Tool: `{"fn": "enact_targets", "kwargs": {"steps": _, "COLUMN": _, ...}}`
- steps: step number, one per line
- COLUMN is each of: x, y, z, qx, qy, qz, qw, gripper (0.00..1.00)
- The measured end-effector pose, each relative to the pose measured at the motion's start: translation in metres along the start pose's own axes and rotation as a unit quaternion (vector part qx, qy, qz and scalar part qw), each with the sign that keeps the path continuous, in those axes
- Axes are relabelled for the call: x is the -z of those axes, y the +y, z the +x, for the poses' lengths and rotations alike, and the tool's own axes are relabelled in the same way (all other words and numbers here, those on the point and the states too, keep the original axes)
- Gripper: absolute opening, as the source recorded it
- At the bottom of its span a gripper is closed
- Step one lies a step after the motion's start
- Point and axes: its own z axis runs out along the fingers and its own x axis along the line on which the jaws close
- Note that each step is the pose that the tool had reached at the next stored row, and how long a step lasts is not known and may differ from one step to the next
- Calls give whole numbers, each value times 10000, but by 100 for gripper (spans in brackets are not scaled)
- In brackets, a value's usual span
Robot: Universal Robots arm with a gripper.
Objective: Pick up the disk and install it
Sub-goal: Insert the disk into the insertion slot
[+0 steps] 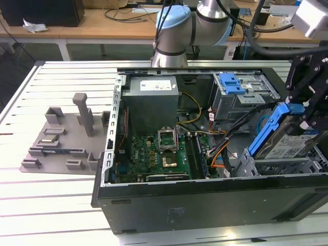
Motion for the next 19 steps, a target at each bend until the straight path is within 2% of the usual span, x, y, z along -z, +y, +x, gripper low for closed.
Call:
{"fn": "enact_targets", "kwargs": {"steps": 4, "x": -109, "y": -9, "z": 5, "qx": 8, "qy": 2, "qz": -1, "qw": 10000, "gripper": 37}}
{"fn": "enact_targets", "kwargs": {"steps": 7, "x": -164, "y": -14, "z": 7, "qx": 13, "qy": 2, "qz": -1, "qw": 10000, "gripper": 37}}
{"fn": "enact_targets", "kwargs": {"steps": 13, "x": -169, "y": -15, "z": 7, "qx": 14, "qy": 1, "qz": -1, "qw": 10000, "gripper": 38}}
{"fn": "enact_targets", "kwargs": {"steps": 14, "x": -169, "y": -15, "z": 7, "qx": 13, "qy": 2, "qz": -1, "qw": 10000, "gripper": 44}}
{"fn": "enact_targets", "kwargs": {"steps": 19, "x": -171, "y": -14, "z": 7, "qx": 13, "qy": 2, "qz": -1, "qw": 10000, "gripper": 43}}
